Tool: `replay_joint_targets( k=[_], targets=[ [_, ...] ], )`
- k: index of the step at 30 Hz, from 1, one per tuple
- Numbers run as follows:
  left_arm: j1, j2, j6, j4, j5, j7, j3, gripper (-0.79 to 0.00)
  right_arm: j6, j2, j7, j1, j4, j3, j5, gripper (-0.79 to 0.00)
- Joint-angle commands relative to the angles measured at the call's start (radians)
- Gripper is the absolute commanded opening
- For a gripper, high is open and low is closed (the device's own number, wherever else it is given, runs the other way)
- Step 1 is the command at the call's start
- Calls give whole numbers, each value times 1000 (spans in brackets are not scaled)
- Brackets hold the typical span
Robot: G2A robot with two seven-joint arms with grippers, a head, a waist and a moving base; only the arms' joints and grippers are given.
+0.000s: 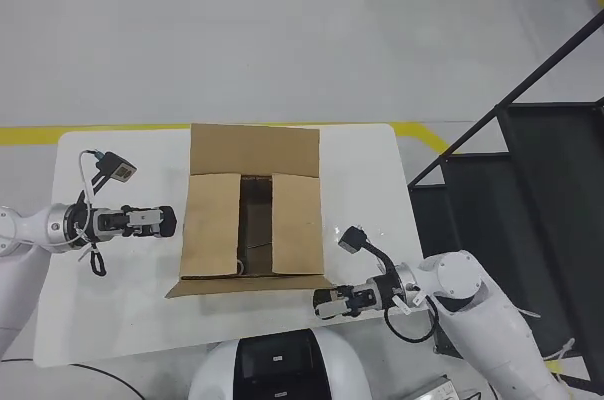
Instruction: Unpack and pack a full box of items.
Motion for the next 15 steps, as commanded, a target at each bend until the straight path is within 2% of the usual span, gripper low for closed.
replay_joint_targets(
  k=[1,6,15],
  targets=[
    [-2,-1,1,-2,1,-1,3,0,-11,-5,-37,24,13,-19,26,0],
    [-4,0,4,-2,2,-4,4,0,-42,-15,-116,81,45,-51,54,0],
    [-13,0,-4,3,-13,4,-5,0,-40,-32,-311,185,121,-120,-109,0]
  ],
)
